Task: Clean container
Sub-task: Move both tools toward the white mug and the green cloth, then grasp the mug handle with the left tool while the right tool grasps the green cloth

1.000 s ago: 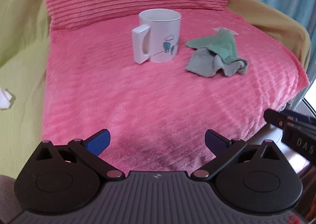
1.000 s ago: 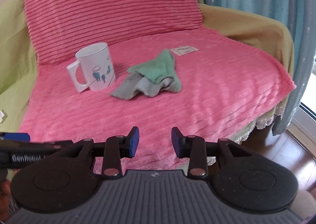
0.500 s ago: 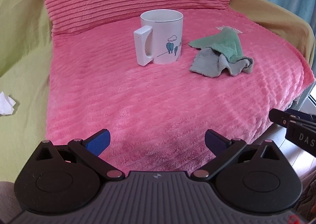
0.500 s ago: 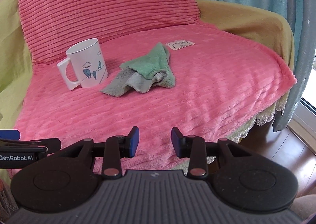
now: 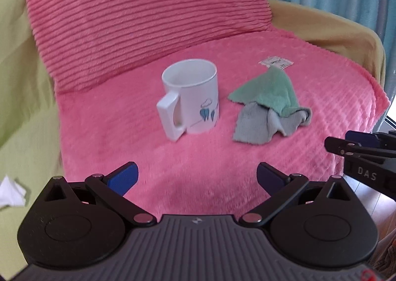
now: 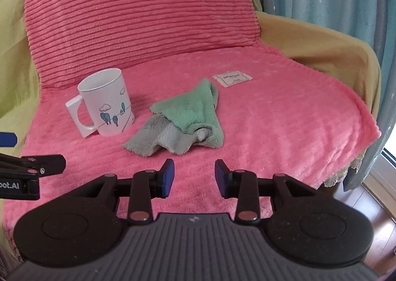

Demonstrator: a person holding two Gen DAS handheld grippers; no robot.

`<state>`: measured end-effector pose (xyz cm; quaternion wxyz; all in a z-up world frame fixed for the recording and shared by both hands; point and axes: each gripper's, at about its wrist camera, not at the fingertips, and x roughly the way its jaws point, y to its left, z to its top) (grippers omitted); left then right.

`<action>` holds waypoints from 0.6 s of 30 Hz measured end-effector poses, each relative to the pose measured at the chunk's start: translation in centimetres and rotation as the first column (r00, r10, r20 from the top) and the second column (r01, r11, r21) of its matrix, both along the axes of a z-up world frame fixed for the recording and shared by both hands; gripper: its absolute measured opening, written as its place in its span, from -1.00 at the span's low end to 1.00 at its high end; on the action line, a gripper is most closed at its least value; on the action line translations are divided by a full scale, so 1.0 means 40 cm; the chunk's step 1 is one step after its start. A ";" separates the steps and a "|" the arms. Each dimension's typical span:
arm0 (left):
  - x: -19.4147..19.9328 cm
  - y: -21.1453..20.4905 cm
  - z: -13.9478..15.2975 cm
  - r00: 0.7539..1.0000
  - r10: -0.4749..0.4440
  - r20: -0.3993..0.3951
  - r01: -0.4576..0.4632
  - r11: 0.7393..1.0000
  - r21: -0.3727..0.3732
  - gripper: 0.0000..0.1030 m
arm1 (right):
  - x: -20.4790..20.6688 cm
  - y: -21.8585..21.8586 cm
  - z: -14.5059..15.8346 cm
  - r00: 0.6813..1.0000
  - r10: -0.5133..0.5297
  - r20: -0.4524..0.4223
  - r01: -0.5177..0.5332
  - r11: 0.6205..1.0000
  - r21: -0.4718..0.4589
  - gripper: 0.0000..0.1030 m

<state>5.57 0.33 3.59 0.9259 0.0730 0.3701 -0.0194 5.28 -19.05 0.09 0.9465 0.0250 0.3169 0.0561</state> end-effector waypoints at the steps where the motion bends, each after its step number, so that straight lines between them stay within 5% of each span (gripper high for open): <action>1: 0.005 -0.002 -0.001 1.000 -0.008 0.000 0.008 1.000 0.005 0.98 | 0.006 0.000 -0.003 1.000 0.001 -0.005 -0.001 1.000 -0.001 -0.37; 18: 0.127 0.043 -0.034 0.996 -0.074 -0.049 0.074 0.997 -0.018 0.98 | 0.160 0.007 0.010 0.998 0.057 -0.011 -0.058 0.998 -0.021 -0.37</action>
